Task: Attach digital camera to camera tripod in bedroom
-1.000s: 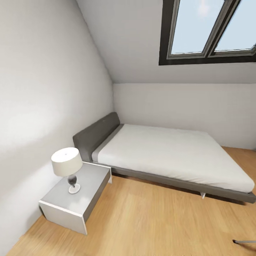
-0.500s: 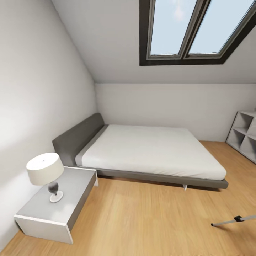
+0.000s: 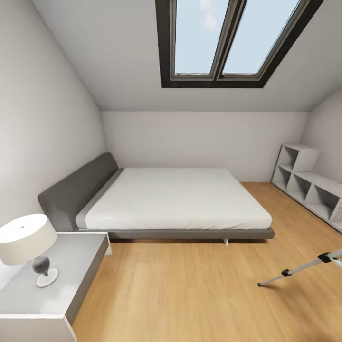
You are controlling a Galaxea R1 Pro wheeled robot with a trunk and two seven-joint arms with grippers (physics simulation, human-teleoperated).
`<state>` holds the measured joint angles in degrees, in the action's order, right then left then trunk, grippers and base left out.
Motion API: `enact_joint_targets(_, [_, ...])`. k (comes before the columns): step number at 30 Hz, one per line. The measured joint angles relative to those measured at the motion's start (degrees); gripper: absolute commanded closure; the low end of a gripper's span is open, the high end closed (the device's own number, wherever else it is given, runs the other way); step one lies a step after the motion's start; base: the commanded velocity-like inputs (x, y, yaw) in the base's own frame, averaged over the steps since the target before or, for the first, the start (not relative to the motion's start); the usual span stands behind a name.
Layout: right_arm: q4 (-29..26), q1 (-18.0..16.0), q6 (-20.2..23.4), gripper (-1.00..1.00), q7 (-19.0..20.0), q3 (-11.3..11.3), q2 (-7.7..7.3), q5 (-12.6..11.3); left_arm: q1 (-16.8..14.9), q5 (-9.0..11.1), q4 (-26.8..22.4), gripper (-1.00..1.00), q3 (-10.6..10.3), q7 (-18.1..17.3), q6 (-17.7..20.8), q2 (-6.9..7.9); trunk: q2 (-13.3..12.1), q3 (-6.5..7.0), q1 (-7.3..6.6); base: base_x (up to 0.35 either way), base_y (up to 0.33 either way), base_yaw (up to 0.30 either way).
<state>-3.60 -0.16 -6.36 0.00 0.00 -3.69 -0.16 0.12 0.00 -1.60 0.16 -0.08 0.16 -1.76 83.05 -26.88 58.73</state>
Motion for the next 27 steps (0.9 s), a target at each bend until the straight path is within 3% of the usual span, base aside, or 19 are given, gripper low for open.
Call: enact_joint_targets(27, [0.0, 0.0, 0.0, -1.00, 0.0, 0.0, 0.00, 0.0, 0.0, 0.0, 0.0, -1.00, 0.0, 0.0, 0.0, 0.00, 0.0, 0.00, 0.00, 0.000, 0.000, -0.300])
